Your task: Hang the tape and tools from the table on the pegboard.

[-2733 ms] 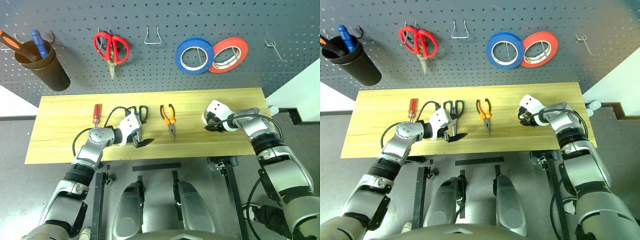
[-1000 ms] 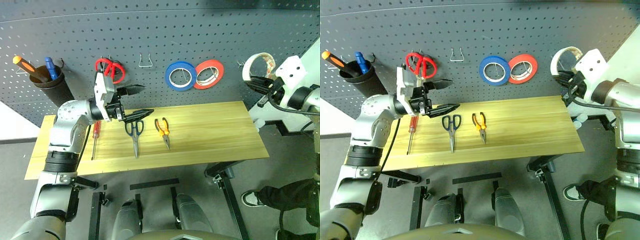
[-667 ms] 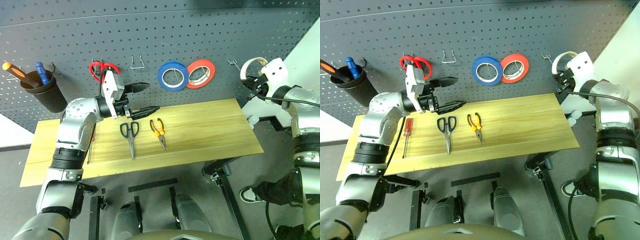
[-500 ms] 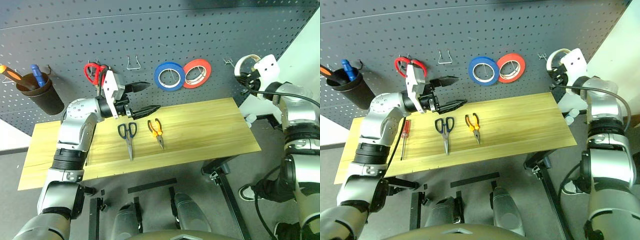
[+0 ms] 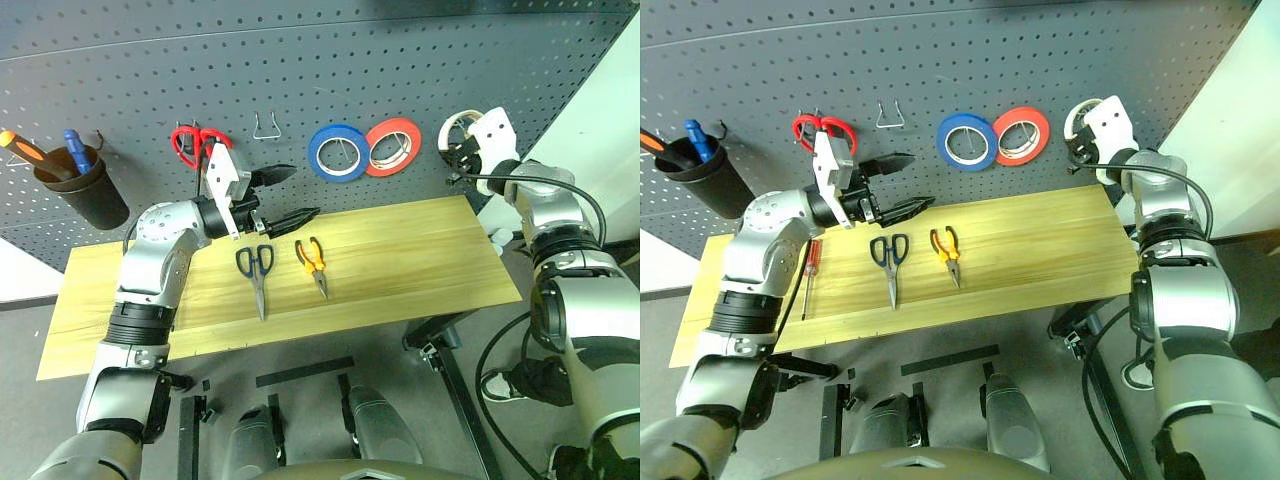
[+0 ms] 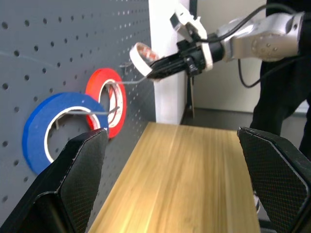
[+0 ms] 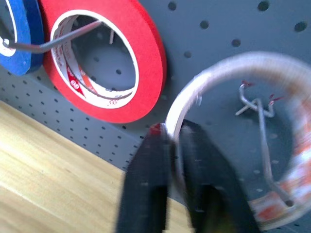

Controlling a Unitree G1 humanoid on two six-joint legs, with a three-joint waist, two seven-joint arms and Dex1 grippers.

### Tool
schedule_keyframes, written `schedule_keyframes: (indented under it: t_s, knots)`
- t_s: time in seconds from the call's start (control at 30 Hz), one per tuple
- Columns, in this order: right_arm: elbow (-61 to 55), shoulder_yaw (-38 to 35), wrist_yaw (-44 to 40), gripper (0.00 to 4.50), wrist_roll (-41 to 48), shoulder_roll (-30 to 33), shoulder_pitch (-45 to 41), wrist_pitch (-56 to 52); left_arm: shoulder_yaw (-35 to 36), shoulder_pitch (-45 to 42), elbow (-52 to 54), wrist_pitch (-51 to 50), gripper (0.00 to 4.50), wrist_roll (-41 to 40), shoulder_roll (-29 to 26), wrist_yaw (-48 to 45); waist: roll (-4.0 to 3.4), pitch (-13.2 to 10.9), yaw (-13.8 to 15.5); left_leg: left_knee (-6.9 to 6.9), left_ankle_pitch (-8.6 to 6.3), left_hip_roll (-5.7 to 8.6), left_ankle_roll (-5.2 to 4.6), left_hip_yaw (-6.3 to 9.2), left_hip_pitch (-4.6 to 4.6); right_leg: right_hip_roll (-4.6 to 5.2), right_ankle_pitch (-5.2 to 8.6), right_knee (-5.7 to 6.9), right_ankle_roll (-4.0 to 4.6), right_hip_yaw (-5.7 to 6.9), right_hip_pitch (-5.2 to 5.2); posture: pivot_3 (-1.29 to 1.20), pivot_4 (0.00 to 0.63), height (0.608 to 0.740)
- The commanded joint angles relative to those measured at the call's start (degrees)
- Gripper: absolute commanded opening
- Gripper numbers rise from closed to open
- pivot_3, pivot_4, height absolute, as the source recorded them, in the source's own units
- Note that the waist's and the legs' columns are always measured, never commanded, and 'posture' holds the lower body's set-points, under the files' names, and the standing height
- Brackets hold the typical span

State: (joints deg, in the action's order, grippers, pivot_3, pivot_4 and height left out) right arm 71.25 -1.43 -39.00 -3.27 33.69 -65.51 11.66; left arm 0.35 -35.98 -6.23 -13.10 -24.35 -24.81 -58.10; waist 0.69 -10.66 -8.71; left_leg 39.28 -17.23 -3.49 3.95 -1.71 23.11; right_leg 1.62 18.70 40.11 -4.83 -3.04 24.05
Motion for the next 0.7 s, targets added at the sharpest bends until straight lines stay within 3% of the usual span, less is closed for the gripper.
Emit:
schedule_keyframes:
  t_s: [0.03,0.2,0.3,0.43,0.53,0.7]
  knots:
    - [-0.1,-0.5,0.5,1.80,-0.2,-0.1,-2.3,1.4,0.3,-1.3,2.1,0.4,4.50,-0.4,0.7,1.2,0.00,0.0,0.0,0.00,0.00,0.01,0.00,0.01,0.00,-0.01,0.00,0.01,0.00,0.00,0.00,-0.03,0.097,0.740]
    - [-0.3,-0.6,-0.1,3.53,-0.4,0.6,-2.3,1.3,-0.2,-2.1,1.3,0.7,4.50,0.1,1.5,1.5,-0.01,0.0,-0.1,0.00,0.00,0.01,0.00,0.00,-0.01,-0.01,0.00,0.02,0.00,0.00,0.00,-0.03,0.093,0.740]
    - [-2.3,-0.8,-5.3,4.47,0.5,2.8,-0.8,0.2,-0.3,-2.7,0.4,1.0,4.50,0.5,1.6,1.7,-0.01,0.0,0.0,0.00,0.00,0.01,0.00,0.00,-0.01,-0.01,0.00,0.03,0.00,0.00,0.00,-0.03,0.093,0.740]
    - [-12.1,-1.2,-17.0,4.47,3.8,6.3,5.6,-3.9,-0.3,-2.1,0.2,1.6,4.50,0.5,1.5,1.2,0.00,0.0,0.2,0.00,0.00,0.04,0.00,0.05,0.01,0.01,0.00,0.02,0.00,0.02,-0.03,-0.03,0.093,0.740]
    - [-27.2,-1.6,-22.4,4.47,7.7,8.2,13.0,-14.0,-0.4,-1.5,-0.6,1.9,4.50,0.8,1.0,0.6,-0.02,0.1,0.1,0.02,0.00,0.04,0.00,0.08,-0.01,0.02,0.00,0.01,0.00,0.03,-0.09,-0.04,0.098,0.740]
    - [-54.2,-3.1,-18.9,4.47,15.2,6.2,23.8,-37.1,-1.0,0.4,-2.6,2.7,4.50,3.4,-1.4,0.1,-0.40,0.3,-0.3,0.07,0.00,0.00,-0.01,0.07,-0.15,-0.07,0.00,0.12,0.00,-0.06,-0.11,-0.07,0.112,0.740]
